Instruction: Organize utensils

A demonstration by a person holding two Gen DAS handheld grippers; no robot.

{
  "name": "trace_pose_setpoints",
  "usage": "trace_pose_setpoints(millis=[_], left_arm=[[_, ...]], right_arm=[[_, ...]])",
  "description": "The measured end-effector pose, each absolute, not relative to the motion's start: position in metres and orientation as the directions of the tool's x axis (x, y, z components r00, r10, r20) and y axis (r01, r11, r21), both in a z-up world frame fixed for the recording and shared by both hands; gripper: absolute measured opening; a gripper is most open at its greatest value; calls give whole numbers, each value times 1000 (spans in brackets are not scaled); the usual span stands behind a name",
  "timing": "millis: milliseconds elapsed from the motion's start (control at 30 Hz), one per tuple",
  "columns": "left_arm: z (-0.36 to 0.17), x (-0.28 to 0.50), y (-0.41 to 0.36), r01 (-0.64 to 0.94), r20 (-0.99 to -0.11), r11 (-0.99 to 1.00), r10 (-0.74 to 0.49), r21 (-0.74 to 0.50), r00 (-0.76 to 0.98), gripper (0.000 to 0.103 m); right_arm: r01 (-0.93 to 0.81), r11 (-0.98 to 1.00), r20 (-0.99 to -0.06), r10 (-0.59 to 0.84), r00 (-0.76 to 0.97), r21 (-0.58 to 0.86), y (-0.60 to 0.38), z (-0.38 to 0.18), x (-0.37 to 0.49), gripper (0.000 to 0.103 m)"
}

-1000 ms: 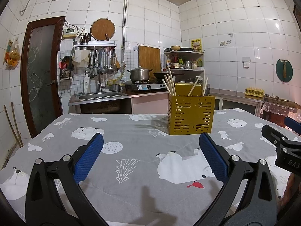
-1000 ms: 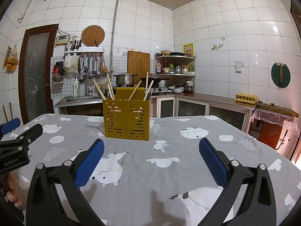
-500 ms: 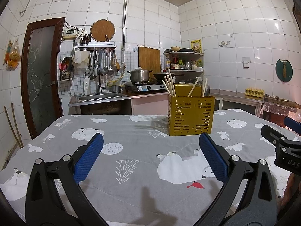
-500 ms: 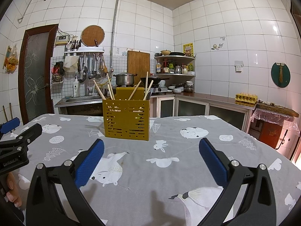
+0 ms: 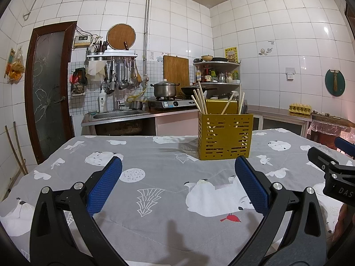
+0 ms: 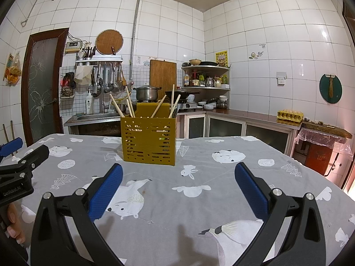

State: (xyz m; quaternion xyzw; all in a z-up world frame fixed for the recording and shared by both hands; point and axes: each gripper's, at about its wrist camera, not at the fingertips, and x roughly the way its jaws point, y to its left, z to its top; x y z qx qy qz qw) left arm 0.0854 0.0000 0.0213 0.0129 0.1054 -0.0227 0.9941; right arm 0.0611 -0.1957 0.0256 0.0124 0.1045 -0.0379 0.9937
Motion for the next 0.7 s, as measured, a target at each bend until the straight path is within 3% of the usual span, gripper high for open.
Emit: trace_pose_setpoints(millis=[700], left_arm=[[21,85,0,47,-208,999,-42,22,977,98]], right_arm=[[79,997,-206,-74,976,17,-197,26,61,99]])
